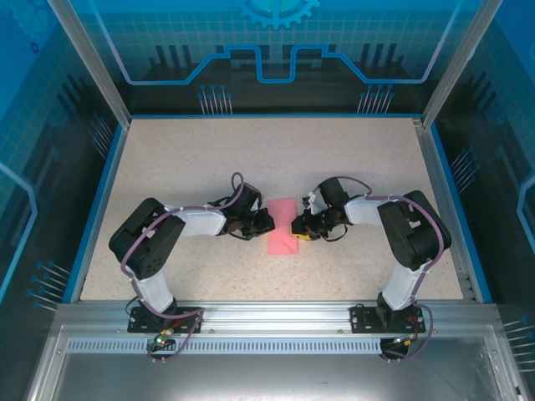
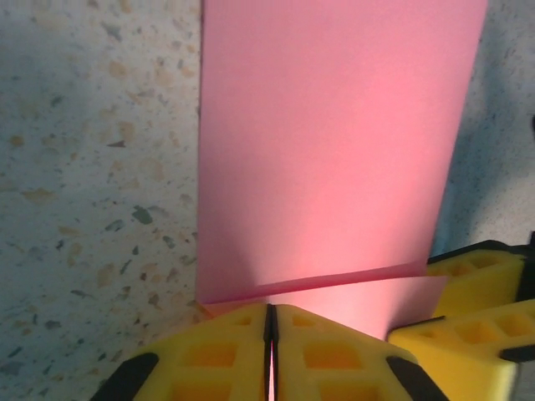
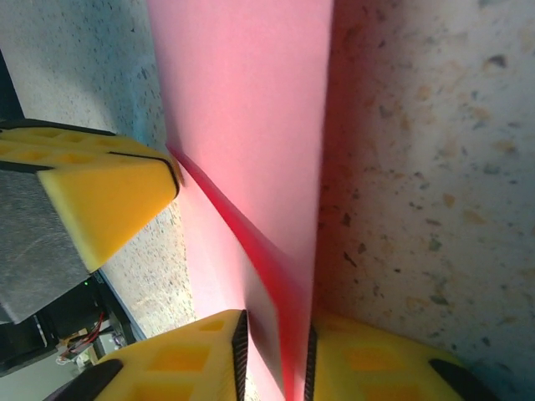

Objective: Fold a paper plane with a square sheet of paper (pick it up from the middle)
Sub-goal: Turn over the paper at the center of the table.

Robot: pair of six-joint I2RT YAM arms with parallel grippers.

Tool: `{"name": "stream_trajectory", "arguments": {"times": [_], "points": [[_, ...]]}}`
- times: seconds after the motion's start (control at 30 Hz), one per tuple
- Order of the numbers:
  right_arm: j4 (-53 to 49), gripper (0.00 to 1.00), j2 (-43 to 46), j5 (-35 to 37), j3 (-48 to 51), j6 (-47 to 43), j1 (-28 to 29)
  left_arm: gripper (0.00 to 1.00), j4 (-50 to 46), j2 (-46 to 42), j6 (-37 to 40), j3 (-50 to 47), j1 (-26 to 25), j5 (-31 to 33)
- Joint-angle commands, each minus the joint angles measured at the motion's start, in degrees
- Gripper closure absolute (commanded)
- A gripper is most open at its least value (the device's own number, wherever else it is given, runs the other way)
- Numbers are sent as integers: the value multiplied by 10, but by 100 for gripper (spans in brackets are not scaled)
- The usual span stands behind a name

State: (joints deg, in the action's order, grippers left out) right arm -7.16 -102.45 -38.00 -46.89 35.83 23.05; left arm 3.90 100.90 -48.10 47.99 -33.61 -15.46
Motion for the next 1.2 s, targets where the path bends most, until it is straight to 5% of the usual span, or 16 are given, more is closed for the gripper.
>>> {"name": "stream_trajectory", "arguments": {"times": [0.0,0.37,0.73,1.17], "points": [[20,78,-1,-24,9,3,-11,86,31,-33,-11,-12,-1,-21],[-24,94,39,-15,-3,0,-16,75,-19,-146,-8,-34,-1,39],[-161,96,102,66,-87,46,0,66,-64,-273,-18,-82,1,75],[-275,96,99,59,-186,6,-14,64,-119,-284,-2,-39,7,75]]}}
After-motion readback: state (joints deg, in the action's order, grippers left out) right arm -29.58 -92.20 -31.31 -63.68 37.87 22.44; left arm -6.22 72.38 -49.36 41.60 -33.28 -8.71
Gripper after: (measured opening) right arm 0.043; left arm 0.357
